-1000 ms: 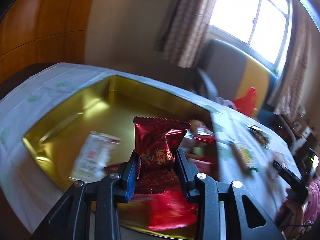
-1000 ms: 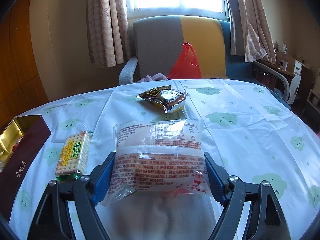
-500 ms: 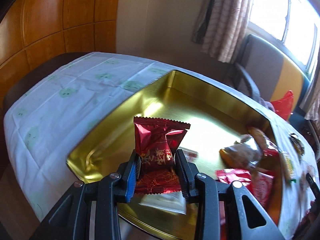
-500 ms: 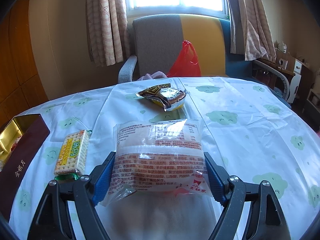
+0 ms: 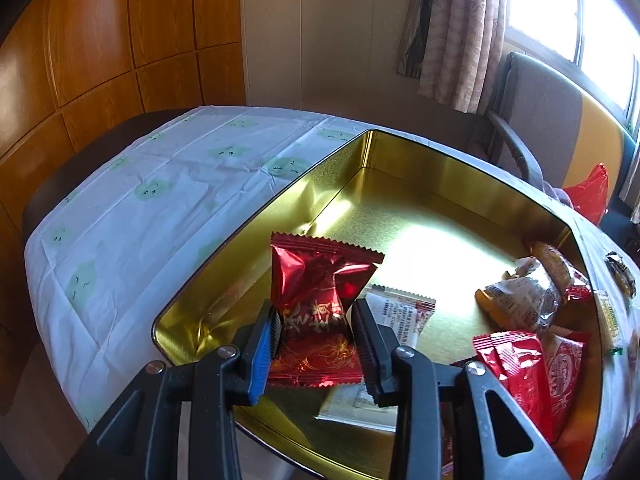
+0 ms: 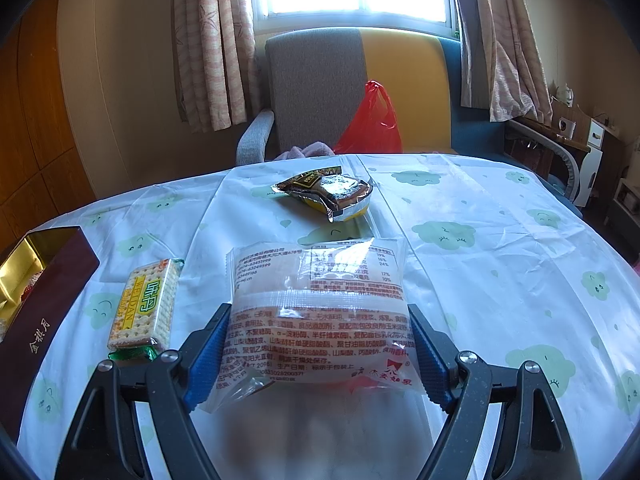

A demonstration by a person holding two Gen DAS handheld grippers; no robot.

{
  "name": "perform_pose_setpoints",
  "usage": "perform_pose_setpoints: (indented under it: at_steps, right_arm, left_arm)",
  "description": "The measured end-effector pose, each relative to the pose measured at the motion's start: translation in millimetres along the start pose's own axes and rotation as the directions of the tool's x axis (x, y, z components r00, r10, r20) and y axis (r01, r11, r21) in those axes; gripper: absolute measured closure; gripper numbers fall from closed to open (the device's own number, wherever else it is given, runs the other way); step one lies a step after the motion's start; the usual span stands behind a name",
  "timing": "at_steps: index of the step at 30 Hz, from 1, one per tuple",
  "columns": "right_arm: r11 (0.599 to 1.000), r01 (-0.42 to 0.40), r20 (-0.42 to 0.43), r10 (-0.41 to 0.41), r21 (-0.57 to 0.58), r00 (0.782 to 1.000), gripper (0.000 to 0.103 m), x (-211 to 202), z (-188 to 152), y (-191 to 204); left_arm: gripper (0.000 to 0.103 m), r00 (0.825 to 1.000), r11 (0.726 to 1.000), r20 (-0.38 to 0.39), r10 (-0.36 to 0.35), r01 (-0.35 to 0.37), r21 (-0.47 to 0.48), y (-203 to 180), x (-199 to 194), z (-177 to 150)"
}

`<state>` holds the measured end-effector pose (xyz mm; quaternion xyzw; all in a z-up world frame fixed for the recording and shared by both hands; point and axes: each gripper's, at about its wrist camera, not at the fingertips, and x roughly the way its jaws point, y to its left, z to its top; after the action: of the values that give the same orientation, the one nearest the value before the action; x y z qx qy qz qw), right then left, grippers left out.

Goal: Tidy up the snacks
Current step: 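Carry the dark red packet into the gold tin with the left gripper, then open the left gripper over the tin while the right lowers the bread bag into it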

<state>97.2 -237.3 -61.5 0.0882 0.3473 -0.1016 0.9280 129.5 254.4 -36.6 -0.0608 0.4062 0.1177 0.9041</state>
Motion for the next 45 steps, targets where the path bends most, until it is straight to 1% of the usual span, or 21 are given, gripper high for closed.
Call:
perform_pose_setpoints:
  at_steps: [3,5,7,12,15,18,22,24,27,29,31,34,38,42,45]
  right_arm:
    - [1.000,0.000,0.000,0.000,0.001,1.000,0.020,0,0,0]
    - [1.000,0.000,0.000,0.000,0.000,1.000,0.020,0,0,0]
    - [1.000,0.000,0.000,0.000,0.000,1.000,0.020,-1,0,0]
    - [1.000,-0.019,0.010,0.019,-0.004,1.000,0.020,-2,0,0]
    - [0.999,-0.036,0.043,0.037,-0.020,0.998,0.020,-9,-2,2]
    - [0.997,-0.056,0.069,0.060,-0.053,0.996,0.020,-17,-2,7]
    - [0.991,-0.088,0.039,0.092,-0.100,0.995,0.021,-18,0,20]
    - [0.988,-0.126,0.030,0.129,-0.092,0.991,0.021,-21,1,26]
    - [0.978,-0.196,0.011,0.197,-0.072,0.980,0.021,-26,3,44]
    - [0.966,-0.242,0.002,0.243,-0.091,0.970,0.021,-32,5,64]
    - [0.947,-0.295,-0.007,0.296,-0.131,0.955,0.021,-38,7,89]
    - [0.909,-0.357,-0.007,0.364,-0.213,0.931,0.021,-50,10,128]
    - [0.843,-0.433,-0.022,0.450,-0.319,0.893,0.020,-63,14,179]
    - [0.785,-0.482,-0.073,0.495,-0.390,0.866,0.020,-62,15,222]
    - [0.753,-0.511,-0.124,0.509,-0.415,0.852,0.020,-56,15,247]
  left_arm:
    - [0.064,1.000,1.000,0.009,0.012,-0.012,-0.009,-1,-4,-1]
    - [0.063,1.000,1.000,0.020,-0.002,0.002,-0.027,1,-7,-2]
    - [0.063,1.000,0.999,0.024,0.002,0.000,-0.045,4,-11,-3]
    - [0.063,0.995,0.991,0.061,-0.075,0.081,-0.102,6,-29,-11]
    - [0.063,0.991,0.987,0.065,-0.118,0.124,-0.098,-4,-39,-18]
    - [0.063,0.985,0.982,0.049,-0.163,0.167,-0.087,-15,-46,-26]
    - [0.063,0.977,0.977,0.039,-0.207,0.209,-0.046,-33,-56,-36]
    - [0.063,0.974,0.974,0.030,-0.223,0.224,-0.026,-40,-60,-38]
    - [0.063,0.971,0.971,0.026,-0.239,0.239,-0.019,-47,-65,-42]
    - [0.063,0.967,0.967,0.020,-0.254,0.255,-0.016,-51,-68,-44]
    - [0.063,0.965,0.965,0.020,-0.262,0.262,-0.014,-52,-71,-47]
    - [0.063,0.963,0.963,0.016,-0.267,0.268,-0.012,-53,-74,-50]
    - [0.063,0.964,0.964,0.005,-0.265,0.265,-0.015,-51,-76,-53]
    - [0.063,0.966,0.966,0.008,-0.258,0.258,-0.024,-46,-80,-54]
    - [0.063,0.967,0.966,0.015,-0.255,0.256,-0.034,-41,-83,-54]
